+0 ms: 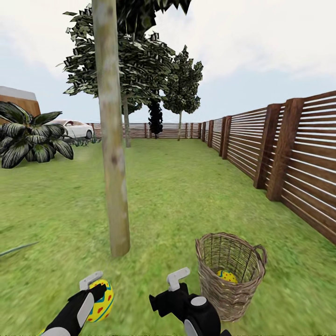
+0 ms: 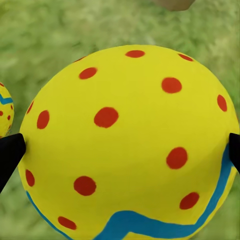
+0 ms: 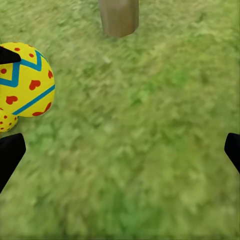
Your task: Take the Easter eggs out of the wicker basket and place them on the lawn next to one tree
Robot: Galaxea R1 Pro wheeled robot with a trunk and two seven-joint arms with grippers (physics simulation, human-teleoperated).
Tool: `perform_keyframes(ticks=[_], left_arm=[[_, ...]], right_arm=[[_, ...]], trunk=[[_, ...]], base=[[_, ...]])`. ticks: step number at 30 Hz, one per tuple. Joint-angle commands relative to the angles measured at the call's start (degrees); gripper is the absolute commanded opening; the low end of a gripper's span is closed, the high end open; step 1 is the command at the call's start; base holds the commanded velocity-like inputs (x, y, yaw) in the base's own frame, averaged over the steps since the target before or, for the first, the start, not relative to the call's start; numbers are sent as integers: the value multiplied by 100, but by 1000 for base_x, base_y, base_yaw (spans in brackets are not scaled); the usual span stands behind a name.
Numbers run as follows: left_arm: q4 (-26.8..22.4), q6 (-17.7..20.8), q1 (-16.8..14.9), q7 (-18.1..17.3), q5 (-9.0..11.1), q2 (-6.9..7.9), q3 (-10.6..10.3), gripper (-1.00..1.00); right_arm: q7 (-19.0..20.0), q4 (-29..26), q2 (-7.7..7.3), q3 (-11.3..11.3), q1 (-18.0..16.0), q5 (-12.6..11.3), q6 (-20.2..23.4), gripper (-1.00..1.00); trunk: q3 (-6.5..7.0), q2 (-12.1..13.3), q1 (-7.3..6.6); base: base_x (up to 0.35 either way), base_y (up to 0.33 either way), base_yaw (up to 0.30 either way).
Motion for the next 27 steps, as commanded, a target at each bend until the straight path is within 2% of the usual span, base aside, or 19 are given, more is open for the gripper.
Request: perform_keyframes(ticks=[1,7,27], left_arm=[[-16,28,0,25,56,-4,8,-100],[-18,26,2,20,60,-4,8,-100],[-12,-178,11,19,60,-4,8,-100]], right_arm=[[-60,-6,-1,8,-5,-61,20,100],[-60,-6,-1,8,-5,-61,21,100],[-60,-6,-2,12,-5,-60,18,100]], trunk=[[-25,-44,21],[-133,-285,153],[-576,-312,205]], base=[[0,0,1],[0,0,0],[0,0,39]])
